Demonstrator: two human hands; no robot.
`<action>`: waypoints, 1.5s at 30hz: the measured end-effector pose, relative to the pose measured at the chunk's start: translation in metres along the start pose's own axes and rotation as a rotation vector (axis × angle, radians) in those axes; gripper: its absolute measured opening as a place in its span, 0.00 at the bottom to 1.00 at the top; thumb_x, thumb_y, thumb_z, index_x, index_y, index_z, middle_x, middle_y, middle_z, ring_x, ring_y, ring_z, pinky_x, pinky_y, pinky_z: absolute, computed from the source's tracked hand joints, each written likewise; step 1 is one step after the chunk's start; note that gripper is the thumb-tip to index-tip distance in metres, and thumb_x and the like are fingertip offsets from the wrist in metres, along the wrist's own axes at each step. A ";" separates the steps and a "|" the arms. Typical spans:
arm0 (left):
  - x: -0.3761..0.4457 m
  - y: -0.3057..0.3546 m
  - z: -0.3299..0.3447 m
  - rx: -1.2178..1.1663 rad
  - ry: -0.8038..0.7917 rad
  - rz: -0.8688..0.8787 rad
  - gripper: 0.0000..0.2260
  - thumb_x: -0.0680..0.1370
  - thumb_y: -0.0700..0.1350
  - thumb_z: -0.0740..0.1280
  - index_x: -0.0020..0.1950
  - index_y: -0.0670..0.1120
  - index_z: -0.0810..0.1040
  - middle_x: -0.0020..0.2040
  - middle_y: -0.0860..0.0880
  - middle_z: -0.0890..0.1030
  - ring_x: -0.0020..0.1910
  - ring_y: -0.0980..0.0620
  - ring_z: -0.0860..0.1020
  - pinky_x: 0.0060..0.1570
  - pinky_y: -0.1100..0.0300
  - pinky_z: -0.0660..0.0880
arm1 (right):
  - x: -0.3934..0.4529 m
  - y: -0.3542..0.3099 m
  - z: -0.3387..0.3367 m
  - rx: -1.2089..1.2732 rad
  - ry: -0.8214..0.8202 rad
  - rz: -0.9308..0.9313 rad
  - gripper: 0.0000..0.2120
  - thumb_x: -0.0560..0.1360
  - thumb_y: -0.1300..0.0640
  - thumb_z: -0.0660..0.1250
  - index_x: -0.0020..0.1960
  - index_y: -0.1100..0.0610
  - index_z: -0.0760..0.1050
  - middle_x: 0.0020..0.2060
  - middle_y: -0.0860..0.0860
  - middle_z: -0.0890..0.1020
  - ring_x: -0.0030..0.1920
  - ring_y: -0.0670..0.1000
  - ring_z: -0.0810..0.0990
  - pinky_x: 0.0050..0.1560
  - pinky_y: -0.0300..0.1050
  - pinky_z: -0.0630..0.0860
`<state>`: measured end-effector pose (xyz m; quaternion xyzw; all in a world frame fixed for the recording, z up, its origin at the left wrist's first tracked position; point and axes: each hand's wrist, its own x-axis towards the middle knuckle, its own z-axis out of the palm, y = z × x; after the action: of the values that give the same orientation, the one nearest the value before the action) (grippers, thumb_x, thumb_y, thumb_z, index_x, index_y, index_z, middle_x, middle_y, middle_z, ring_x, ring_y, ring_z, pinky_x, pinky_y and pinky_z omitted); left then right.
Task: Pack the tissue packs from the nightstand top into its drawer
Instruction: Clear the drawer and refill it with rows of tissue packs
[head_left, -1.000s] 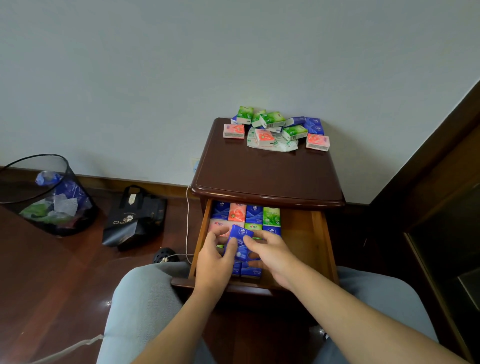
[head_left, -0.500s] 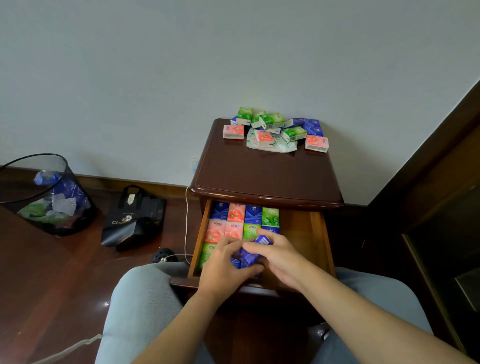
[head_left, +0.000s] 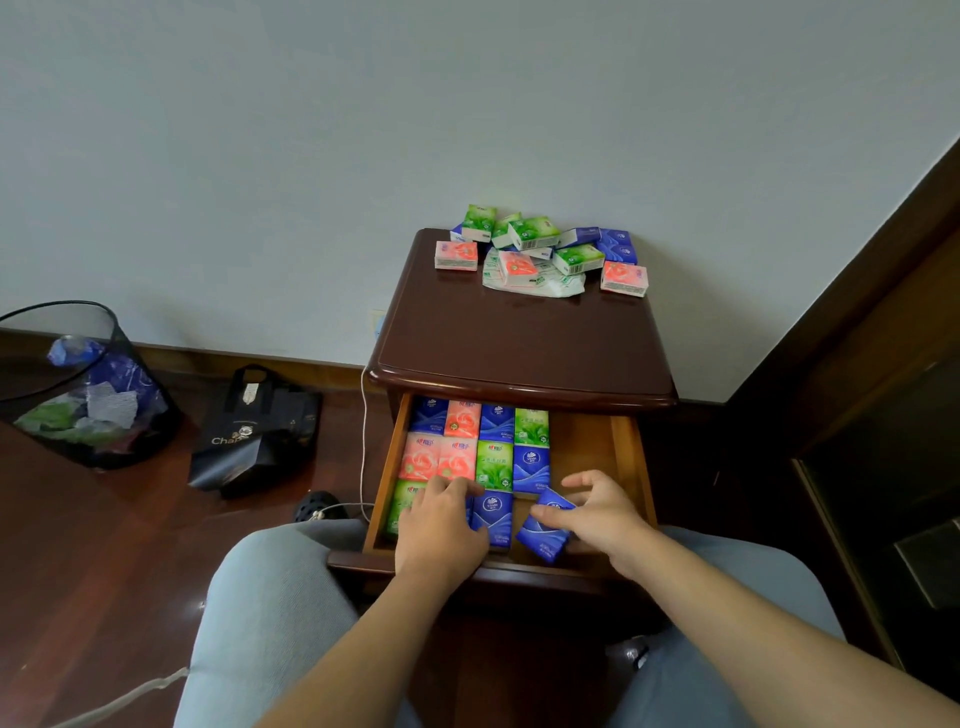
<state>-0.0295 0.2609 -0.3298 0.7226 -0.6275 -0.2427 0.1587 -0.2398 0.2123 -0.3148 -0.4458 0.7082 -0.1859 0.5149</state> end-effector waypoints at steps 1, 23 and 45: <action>0.001 0.000 0.000 0.017 -0.023 -0.012 0.21 0.75 0.54 0.72 0.67 0.60 0.73 0.65 0.54 0.74 0.65 0.52 0.72 0.62 0.54 0.72 | -0.001 0.002 0.003 -0.009 -0.011 -0.005 0.31 0.66 0.51 0.85 0.61 0.49 0.71 0.54 0.49 0.83 0.51 0.51 0.85 0.42 0.51 0.85; 0.018 0.013 -0.002 0.125 -0.244 -0.137 0.24 0.73 0.48 0.75 0.64 0.62 0.68 0.68 0.49 0.69 0.70 0.44 0.67 0.68 0.45 0.67 | 0.018 0.019 0.021 -0.060 0.027 0.032 0.34 0.67 0.59 0.85 0.68 0.55 0.72 0.58 0.52 0.82 0.56 0.52 0.84 0.50 0.53 0.86; 0.019 0.014 0.001 0.131 -0.213 -0.123 0.27 0.71 0.52 0.79 0.62 0.62 0.67 0.69 0.50 0.69 0.70 0.46 0.68 0.69 0.44 0.68 | 0.024 0.011 0.036 -0.120 0.126 0.026 0.21 0.71 0.50 0.81 0.54 0.49 0.72 0.48 0.47 0.81 0.48 0.50 0.84 0.43 0.56 0.87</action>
<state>-0.0397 0.2401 -0.3265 0.7387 -0.6097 -0.2860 0.0286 -0.2142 0.2060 -0.3507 -0.4540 0.7548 -0.1640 0.4442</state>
